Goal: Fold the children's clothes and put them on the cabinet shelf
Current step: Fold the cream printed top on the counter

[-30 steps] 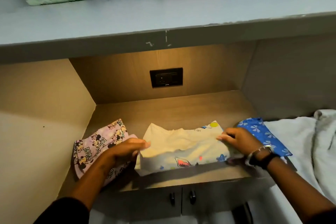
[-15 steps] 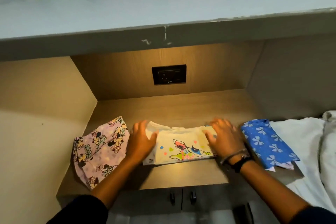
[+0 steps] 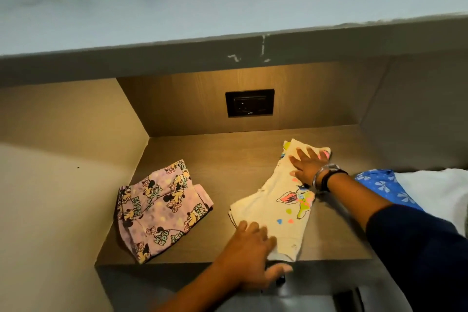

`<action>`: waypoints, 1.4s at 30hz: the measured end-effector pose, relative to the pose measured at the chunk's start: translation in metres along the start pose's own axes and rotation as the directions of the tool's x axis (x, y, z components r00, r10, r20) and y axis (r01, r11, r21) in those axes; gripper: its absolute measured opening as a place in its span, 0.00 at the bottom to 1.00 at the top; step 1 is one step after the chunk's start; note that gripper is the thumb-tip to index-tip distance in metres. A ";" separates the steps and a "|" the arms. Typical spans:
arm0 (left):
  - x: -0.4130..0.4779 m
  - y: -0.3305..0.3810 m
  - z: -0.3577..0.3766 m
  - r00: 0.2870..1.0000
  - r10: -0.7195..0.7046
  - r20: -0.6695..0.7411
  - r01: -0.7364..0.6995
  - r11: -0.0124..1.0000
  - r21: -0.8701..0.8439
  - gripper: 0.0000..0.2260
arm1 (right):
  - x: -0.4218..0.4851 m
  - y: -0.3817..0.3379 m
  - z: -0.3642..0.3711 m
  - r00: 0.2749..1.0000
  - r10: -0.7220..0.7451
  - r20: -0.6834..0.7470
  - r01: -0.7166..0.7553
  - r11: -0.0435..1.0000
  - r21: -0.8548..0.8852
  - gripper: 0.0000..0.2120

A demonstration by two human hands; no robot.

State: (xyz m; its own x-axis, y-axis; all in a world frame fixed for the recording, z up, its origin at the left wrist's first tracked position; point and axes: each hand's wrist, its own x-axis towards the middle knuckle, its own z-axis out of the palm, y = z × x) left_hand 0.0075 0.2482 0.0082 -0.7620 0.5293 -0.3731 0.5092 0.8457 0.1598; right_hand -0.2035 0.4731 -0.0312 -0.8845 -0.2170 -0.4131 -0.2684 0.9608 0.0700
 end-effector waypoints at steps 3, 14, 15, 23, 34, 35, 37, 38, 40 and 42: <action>0.002 0.017 0.009 0.981 0.180 -0.071 -0.183 0.982 -0.037 0.29 | 0.004 -0.008 -0.006 0.987 -0.160 -0.013 0.160 0.986 -0.038 0.25; 0.022 -0.052 0.030 0.966 0.260 -0.002 -0.258 0.959 0.114 0.41 | -0.173 -0.059 0.072 0.820 -0.396 -0.415 0.415 0.909 -0.046 0.41; 0.022 -0.051 0.032 0.963 0.268 -0.038 -0.263 0.959 0.110 0.38 | -0.181 -0.059 0.083 0.855 -0.378 -0.354 0.376 0.923 -0.078 0.44; 0.006 -0.029 0.051 0.849 0.375 -0.371 -0.320 0.925 0.204 0.13 | -0.199 -0.060 0.106 0.763 -0.348 -0.545 0.417 0.909 0.004 0.24; 0.030 -0.042 -0.076 0.953 0.263 0.148 -0.116 0.773 -0.624 0.09 | -0.189 -0.030 0.029 0.952 -0.024 -0.305 0.267 0.551 0.791 0.13; 0.043 -0.050 -0.083 0.961 0.227 0.157 -0.077 0.765 -0.640 0.09 | -0.180 -0.027 0.023 0.956 -0.001 -0.294 0.248 0.540 0.804 0.14; 0.072 -0.065 -0.090 0.981 0.147 0.129 -0.021 0.736 -0.677 0.11 | -0.156 -0.022 0.009 0.958 0.054 -0.281 0.208 0.543 0.814 0.15; 0.087 -0.072 -0.090 0.990 0.103 0.095 -0.007 0.716 -0.698 0.10 | -0.142 -0.019 0.003 0.962 0.084 -0.260 0.171 0.557 0.813 0.15; 0.115 -0.082 -0.089 0.999 0.018 0.037 0.014 0.690 -0.723 0.08 | -0.114 -0.012 -0.006 0.970 0.137 -0.201 0.080 0.601 0.795 0.14; 0.138 -0.089 -0.084 0.998 -0.068 -0.018 0.038 0.742 -0.669 0.08 | -0.088 -0.006 -0.009 0.979 0.136 -0.153 0.012 0.707 0.707 0.12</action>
State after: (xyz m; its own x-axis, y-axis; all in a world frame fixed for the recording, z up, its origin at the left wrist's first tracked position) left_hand -0.1762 0.2517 0.0196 -0.8018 0.4718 -0.3667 0.0810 0.6938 0.7156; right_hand -0.1272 0.4848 0.0134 -0.9605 -0.1083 -0.2564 0.0695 0.7986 -0.5978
